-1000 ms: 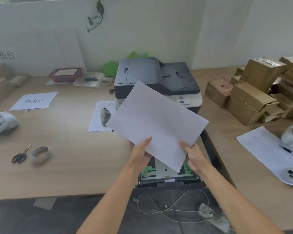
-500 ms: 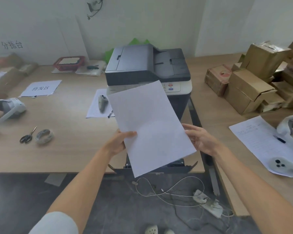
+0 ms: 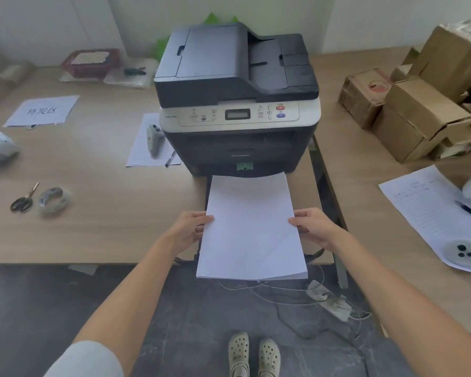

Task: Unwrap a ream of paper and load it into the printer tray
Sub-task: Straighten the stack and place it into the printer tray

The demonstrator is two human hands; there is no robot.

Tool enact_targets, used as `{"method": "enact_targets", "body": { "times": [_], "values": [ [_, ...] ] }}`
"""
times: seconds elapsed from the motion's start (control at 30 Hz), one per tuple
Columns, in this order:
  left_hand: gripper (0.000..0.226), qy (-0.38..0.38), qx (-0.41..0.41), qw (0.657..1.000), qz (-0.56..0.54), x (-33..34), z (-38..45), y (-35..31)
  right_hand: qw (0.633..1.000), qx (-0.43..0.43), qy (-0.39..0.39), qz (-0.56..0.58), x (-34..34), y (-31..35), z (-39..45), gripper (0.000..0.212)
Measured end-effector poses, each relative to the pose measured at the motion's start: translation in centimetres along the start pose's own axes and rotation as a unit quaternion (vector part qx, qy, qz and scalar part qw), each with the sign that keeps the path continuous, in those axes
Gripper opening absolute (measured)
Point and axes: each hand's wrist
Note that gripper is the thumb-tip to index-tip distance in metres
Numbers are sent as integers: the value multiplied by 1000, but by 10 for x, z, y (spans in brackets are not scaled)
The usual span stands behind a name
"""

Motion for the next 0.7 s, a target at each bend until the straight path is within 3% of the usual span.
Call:
{"method": "enact_targets", "body": {
  "times": [0.1,0.37,0.6,0.7],
  "values": [
    [37,-35,-6,999,-14,-7,18,4,1000,21,-6,-6,2,-2,14,24],
    [50,-79,-32,996,-22,-16,60,0,998,55,-23,-13,4,7,54,33],
    [44,-84,-32,996,-12,-17,93,-17,995,71,-58,-24,2,19,89,45],
    [36,-110,-20,994,5,-13,105,-22,995,70,-59,-33,4,25,99,38]
  ]
}}
Point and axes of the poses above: each hand's wrist, its own z-axis towards the middle knuckle, its own x-axis out of the palm, y = z × x, and after that the axes turned 10 degrees about -z, right-handed
